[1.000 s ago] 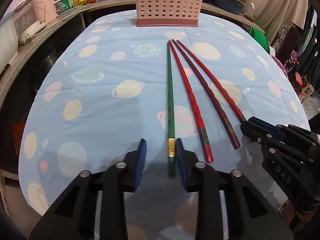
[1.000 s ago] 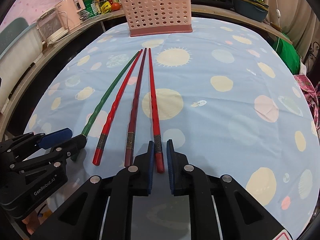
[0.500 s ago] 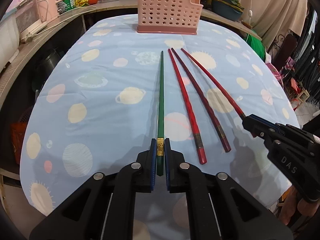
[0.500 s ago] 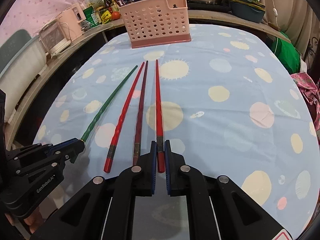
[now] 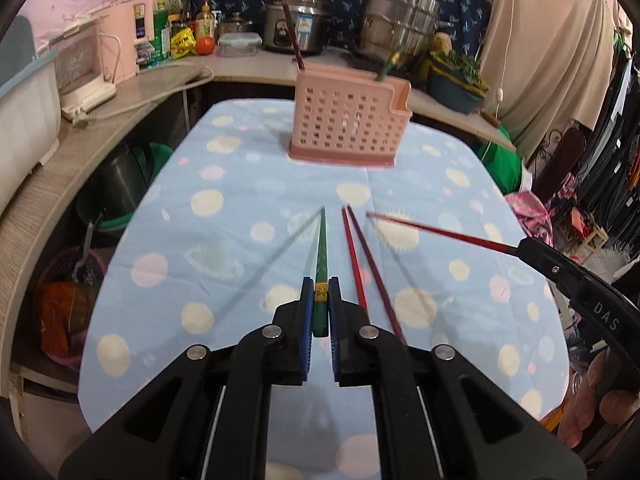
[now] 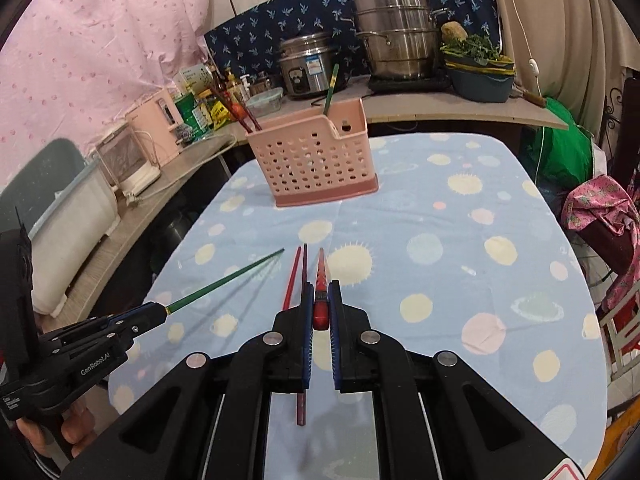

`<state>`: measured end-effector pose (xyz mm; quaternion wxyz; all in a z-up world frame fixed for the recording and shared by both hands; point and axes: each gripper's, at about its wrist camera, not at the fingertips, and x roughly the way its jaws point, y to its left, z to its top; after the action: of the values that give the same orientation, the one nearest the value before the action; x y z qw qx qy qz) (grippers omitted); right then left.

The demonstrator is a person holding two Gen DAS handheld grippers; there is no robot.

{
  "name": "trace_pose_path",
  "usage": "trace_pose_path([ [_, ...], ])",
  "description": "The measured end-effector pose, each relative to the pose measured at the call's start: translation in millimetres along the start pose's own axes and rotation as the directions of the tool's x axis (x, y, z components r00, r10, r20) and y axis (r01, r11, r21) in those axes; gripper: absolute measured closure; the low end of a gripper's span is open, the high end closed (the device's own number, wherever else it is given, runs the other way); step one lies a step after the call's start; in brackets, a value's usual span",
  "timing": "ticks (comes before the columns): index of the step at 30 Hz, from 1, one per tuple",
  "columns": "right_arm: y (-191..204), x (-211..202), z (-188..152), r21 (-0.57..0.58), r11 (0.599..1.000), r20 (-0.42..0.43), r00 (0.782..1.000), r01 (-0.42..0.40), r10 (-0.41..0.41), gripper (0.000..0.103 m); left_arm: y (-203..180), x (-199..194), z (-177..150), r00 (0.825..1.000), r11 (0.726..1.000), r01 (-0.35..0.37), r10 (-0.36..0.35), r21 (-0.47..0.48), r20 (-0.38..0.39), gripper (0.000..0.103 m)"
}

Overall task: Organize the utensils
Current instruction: 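Lift both held chopsticks and carry them over the pink basket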

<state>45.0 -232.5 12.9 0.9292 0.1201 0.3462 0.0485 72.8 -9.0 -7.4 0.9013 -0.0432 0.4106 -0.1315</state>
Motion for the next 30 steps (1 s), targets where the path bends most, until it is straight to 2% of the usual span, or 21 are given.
trace_pose_path([
  [12,-6,-12,68,0.005,1.000,0.129,0.992,-0.006,0.006,0.096,6,-24,85,0.987,0.999,-0.008,0.013,-0.031,0.162,0.096],
  [21,-13,-9,116,0.017,0.999,0.196,0.980,-0.041,0.037,0.096,-4,-22,142,0.975,1.000,0.006,0.000,-0.025,0.223,0.096],
  [25,-20,-12,151,0.045,0.996,0.257,0.964,-0.081,0.067,0.096,-4,-27,177,0.963,0.998,0.036,-0.021,-0.052,0.269,0.096],
  [30,-24,-14,201,0.081,0.989,0.352,0.932,-0.121,0.085,0.096,-5,-38,227,0.937,0.994,0.079,-0.046,-0.081,0.345,0.096],
])
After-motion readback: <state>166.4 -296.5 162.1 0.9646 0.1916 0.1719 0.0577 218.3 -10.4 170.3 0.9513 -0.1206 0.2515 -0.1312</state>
